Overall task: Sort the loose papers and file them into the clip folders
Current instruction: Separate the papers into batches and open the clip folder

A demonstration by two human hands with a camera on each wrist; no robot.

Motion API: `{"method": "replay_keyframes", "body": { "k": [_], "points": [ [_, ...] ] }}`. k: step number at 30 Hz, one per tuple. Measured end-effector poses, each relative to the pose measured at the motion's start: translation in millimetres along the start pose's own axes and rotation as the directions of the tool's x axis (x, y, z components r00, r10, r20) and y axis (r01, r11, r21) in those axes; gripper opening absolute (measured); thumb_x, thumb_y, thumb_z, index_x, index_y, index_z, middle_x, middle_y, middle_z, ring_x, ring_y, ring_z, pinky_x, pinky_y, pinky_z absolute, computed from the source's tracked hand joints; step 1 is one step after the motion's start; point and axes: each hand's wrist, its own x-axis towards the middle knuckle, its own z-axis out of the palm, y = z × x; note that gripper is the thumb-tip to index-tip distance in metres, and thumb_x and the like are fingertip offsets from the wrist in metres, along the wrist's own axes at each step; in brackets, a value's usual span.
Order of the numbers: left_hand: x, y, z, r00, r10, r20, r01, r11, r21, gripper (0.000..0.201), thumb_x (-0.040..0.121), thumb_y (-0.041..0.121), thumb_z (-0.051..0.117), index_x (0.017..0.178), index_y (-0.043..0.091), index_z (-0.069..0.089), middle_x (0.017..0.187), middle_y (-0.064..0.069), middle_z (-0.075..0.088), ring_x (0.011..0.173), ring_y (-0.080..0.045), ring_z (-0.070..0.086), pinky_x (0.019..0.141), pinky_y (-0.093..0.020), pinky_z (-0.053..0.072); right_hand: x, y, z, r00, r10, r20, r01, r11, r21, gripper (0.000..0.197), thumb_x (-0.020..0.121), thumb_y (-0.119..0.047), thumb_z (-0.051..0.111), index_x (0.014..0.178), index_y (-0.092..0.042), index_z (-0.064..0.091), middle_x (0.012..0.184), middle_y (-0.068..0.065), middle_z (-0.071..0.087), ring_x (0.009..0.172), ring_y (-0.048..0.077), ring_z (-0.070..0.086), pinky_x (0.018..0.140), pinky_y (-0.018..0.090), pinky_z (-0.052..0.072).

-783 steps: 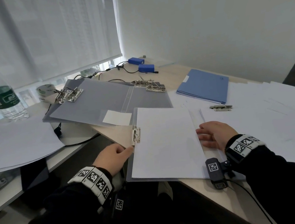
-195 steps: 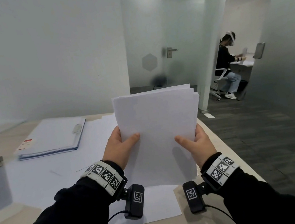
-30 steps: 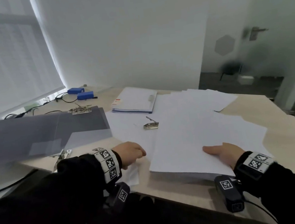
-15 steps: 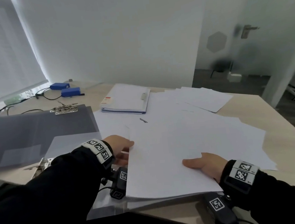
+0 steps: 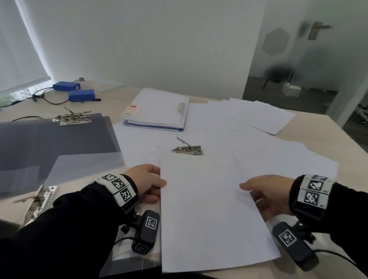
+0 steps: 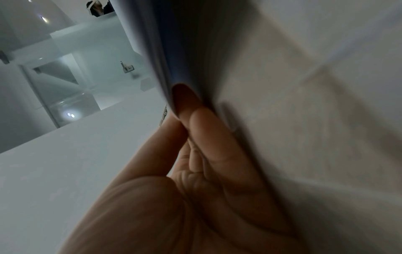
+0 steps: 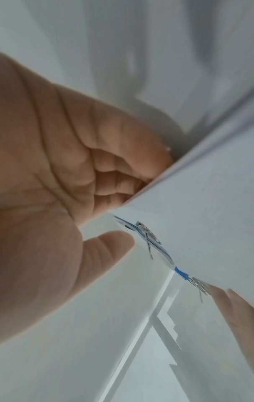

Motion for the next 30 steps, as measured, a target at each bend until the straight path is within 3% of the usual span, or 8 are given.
{"method": "replay_keyframes", "body": {
  "k": [4,7,12,14,18,23,27,30],
  "points": [
    [-0.7,-1.2,0.2,1.000,0.013,-0.003,-0.013,1.000,-0.012,0.022,0.091,-0.004,0.061,0.106,0.012,0.057,0.058,-0.006,0.064,0.042,-0.013,0.054,0.040,-0.022,0.049,18.7,-19.2,2.7,0.993,-0.093,-0.068,0.094,0.995,0.022,0.011,0.094,-0.017,0.060,0.090,-0.007,0.058,0.082,0.016,0.056,0.061,0.028,0.058,0.058,0.036,0.052],
    [0.8,-3.6,0.2,1.000,0.020,-0.011,-0.020,0.999,-0.032,0.019,0.091,-0.002,0.062,0.104,0.012,0.057,0.056,-0.005,0.064,0.042,-0.012,0.055,0.040,-0.022,0.049,33.8,-25.2,4.9,0.983,-0.159,-0.089,0.158,0.987,-0.021,0.019,0.091,-0.006,0.060,0.076,-0.011,0.050,0.074,0.014,0.056,0.059,0.026,0.057,0.068,0.041,0.051],
    [-4.3,2.6,-0.8,0.999,-0.023,0.034,0.025,0.998,-0.061,0.010,0.094,0.009,0.063,0.101,0.014,0.058,0.070,-0.005,0.071,0.054,-0.016,0.064,0.047,-0.025,0.054,49.3,-20.5,7.5,0.955,-0.252,-0.154,0.248,0.968,-0.047,0.013,0.089,-0.001,0.062,0.076,-0.005,0.060,0.075,0.017,0.063,0.068,0.028,0.059,0.073,0.044,0.052],
    [-6.2,11.5,-2.8,0.999,-0.037,0.025,0.039,0.996,-0.084,0.010,0.094,0.017,0.064,0.103,0.014,0.059,0.083,-0.007,0.070,0.066,-0.021,0.066,0.053,-0.029,0.056,53.7,-16.0,6.7,0.955,-0.255,-0.152,0.258,0.966,0.000,0.013,0.089,0.001,0.061,0.077,-0.003,0.059,0.076,0.018,0.061,0.069,0.028,0.057,0.070,0.041,0.050],
    [13.7,42.6,-7.8,0.976,0.035,-0.214,-0.052,0.996,-0.074,0.019,0.095,0.016,0.060,0.114,0.015,0.059,0.111,-0.003,0.063,0.099,-0.020,0.062,0.068,-0.032,0.049,61.6,-9.2,4.6,0.950,-0.273,-0.150,0.283,0.957,0.057,0.003,0.089,0.000,0.061,0.092,0.003,0.060,0.081,0.021,0.060,0.071,0.029,0.057,0.067,0.039,0.049],
    [38.3,85.8,26.0,0.969,0.083,-0.232,-0.112,0.987,-0.117,0.003,0.090,0.011,0.056,0.092,0.010,0.058,0.110,-0.008,0.056,0.118,-0.028,0.059,0.087,-0.041,0.049,68.7,-6.7,0.8,0.945,-0.289,-0.150,0.296,0.955,0.024,0.013,0.088,-0.002,0.063,0.075,-0.004,0.061,0.070,0.015,0.063,0.065,0.026,0.059,0.065,0.035,0.049],
    [53.8,103.2,53.5,0.969,0.139,-0.206,-0.142,0.990,0.003,0.012,0.094,0.005,0.054,0.104,0.009,0.058,0.115,-0.013,0.056,0.115,-0.032,0.059,0.096,-0.037,0.046,70.8,-5.3,-1.1,0.942,-0.300,-0.148,0.301,0.953,-0.012,0.019,0.085,-0.005,0.066,0.067,-0.010,0.063,0.062,0.008,0.064,0.057,0.023,0.058,0.062,0.034,0.048],
    [60.8,109.8,68.8,0.979,0.169,-0.116,-0.156,0.981,0.111,0.023,0.092,0.005,0.060,0.115,0.004,0.059,0.123,-0.012,0.061,0.111,-0.029,0.058,0.090,-0.031,0.041,72.8,-4.3,-1.9,0.940,-0.304,-0.154,0.305,0.952,-0.020,0.021,0.082,-0.007,0.067,0.063,-0.011,0.060,0.061,0.010,0.059,0.057,0.023,0.054,0.058,0.032,0.045]
  ]
}}
